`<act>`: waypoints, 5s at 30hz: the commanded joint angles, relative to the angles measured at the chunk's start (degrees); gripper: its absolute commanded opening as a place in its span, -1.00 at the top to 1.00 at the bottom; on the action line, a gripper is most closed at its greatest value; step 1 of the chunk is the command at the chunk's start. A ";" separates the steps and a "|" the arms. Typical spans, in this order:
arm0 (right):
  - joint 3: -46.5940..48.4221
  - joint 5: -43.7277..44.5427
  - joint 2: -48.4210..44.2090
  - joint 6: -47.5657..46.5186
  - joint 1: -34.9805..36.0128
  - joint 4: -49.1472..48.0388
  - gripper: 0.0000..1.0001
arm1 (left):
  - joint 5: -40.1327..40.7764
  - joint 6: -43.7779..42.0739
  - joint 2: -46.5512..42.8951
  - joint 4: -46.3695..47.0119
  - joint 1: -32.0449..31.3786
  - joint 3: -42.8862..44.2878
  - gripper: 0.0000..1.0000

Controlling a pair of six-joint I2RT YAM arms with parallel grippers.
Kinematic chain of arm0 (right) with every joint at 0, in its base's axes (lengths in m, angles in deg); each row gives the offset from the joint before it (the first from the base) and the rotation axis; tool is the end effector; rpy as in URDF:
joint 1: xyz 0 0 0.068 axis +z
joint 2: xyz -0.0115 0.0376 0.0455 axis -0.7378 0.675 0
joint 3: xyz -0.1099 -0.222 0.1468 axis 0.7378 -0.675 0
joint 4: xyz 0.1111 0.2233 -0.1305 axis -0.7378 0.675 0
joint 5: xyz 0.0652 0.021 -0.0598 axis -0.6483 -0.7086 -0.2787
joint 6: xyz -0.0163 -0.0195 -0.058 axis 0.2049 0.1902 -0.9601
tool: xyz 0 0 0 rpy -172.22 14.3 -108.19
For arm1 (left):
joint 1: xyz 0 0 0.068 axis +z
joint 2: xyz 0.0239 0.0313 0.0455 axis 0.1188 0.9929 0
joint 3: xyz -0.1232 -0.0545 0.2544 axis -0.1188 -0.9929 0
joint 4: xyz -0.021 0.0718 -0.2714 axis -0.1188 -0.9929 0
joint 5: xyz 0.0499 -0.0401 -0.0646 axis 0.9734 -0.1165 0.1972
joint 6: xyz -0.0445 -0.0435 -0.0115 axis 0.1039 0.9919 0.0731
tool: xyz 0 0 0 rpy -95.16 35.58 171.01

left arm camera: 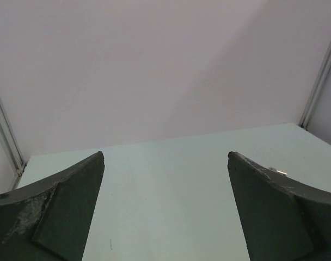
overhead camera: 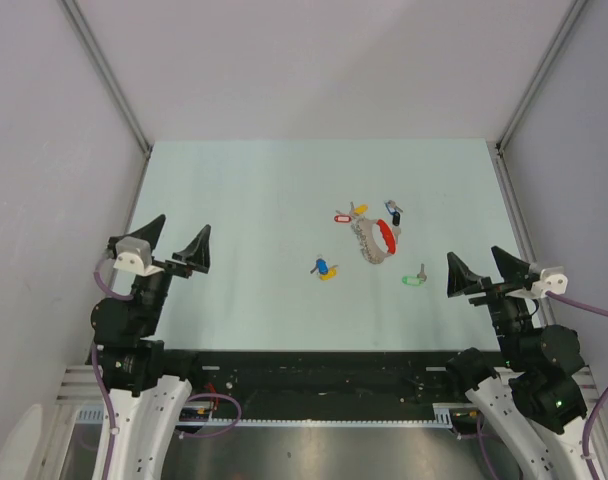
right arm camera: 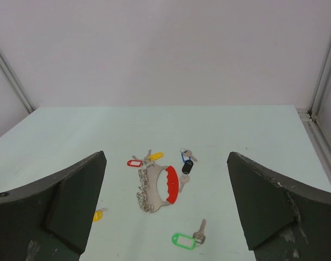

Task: Put the keys on the keyring

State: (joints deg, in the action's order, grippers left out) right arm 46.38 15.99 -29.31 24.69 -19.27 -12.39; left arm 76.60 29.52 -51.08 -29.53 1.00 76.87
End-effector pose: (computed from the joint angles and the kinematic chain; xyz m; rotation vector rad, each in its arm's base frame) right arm 0.0448 0.0076 0.3547 -0.0574 1.3358 0.2365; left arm 0.0949 -0.0174 0.3682 0.1455 1.2256 -0.2654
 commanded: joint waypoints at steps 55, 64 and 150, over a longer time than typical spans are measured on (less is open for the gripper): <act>20.97 -11.23 100.66 6.26 1.96 -22.38 0.01 | 6.66 6.54 -0.81 -17.41 -2.26 2.52 -1.00; 13.86 -8.86 92.67 9.06 8.90 -9.90 0.21 | 6.75 6.54 -0.55 -17.67 -2.26 2.43 -1.00; 21.06 -24.48 65.24 -3.33 17.00 -10.40 1.00 | -24.26 9.26 20.08 -10.64 -2.87 7.61 -1.00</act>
State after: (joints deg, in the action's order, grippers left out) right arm 65.57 6.22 39.32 20.45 0.31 -16.58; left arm 61.71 36.51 -35.95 -43.15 -1.23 79.67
